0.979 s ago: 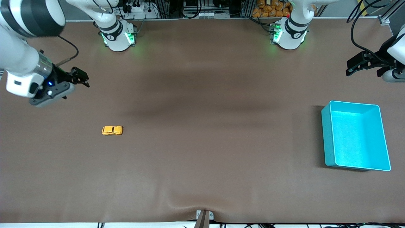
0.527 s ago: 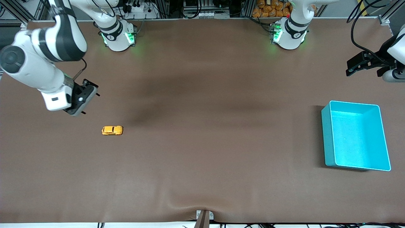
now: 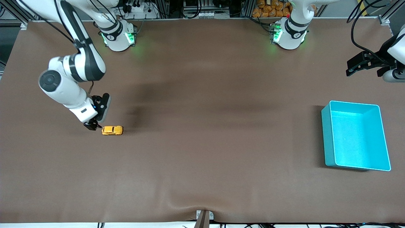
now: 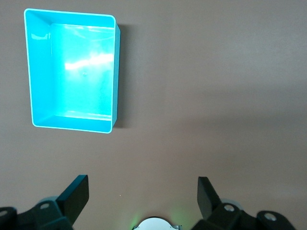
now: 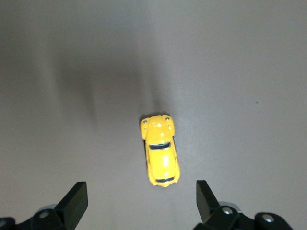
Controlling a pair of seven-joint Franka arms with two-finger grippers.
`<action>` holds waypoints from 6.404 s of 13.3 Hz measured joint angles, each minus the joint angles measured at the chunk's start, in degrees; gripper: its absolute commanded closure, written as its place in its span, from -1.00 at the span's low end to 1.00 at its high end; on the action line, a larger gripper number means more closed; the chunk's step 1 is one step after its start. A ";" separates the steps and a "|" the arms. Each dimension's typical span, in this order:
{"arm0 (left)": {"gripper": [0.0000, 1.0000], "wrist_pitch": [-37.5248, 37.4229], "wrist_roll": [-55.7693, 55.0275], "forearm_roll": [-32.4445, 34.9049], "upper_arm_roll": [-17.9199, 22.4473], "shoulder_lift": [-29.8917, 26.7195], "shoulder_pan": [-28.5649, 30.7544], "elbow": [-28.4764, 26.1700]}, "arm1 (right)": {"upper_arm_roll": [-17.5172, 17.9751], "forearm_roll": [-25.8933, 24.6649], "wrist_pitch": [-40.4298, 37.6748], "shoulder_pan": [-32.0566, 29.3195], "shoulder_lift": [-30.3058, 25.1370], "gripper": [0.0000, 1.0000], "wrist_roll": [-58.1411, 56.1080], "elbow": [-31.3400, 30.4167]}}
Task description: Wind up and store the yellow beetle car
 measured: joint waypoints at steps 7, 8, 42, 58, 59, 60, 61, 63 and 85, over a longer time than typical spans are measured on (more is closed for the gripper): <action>-1.00 0.00 0.00 0.00 0.02 0.00 0.05 -0.01 | -0.16 -3.79 3.17 0.00 9.07 -0.70 -0.02 3.05; -1.00 0.00 0.00 0.00 0.05 0.00 0.08 -0.01 | -0.19 -3.79 3.19 0.00 9.57 -0.67 -0.02 3.52; -1.00 0.00 0.00 0.00 0.00 0.00 0.03 -0.01 | -3.45 -8.78 9.28 -5.27 15.20 0.67 -0.30 5.81; -1.00 0.00 0.00 0.00 0.05 0.00 0.12 -0.01 | -3.30 -16.48 11.41 -15.43 15.99 0.57 -0.89 6.29; -1.00 0.00 0.00 0.00 0.05 0.00 0.09 -0.01 | -3.27 -16.49 11.48 -15.96 16.07 0.41 -1.06 6.40; -1.00 0.00 0.00 0.00 0.03 0.00 0.03 -0.01 | -3.27 -16.49 11.56 -16.45 16.12 0.06 -1.25 6.47; -1.00 0.00 0.00 0.00 0.01 0.00 -0.01 -0.01 | -3.27 -16.50 11.58 -16.86 16.19 -0.57 -1.38 6.60; -1.00 0.00 0.00 0.00 0.01 0.00 -0.01 -0.02 | -3.31 -16.51 11.47 -17.68 17.05 -1.00 -1.36 7.46; -1.00 0.00 0.00 0.00 0.05 0.00 0.07 -0.02 | 28.42 -13.98 -32.12 -41.70 22.69 -1.00 1.07 39.09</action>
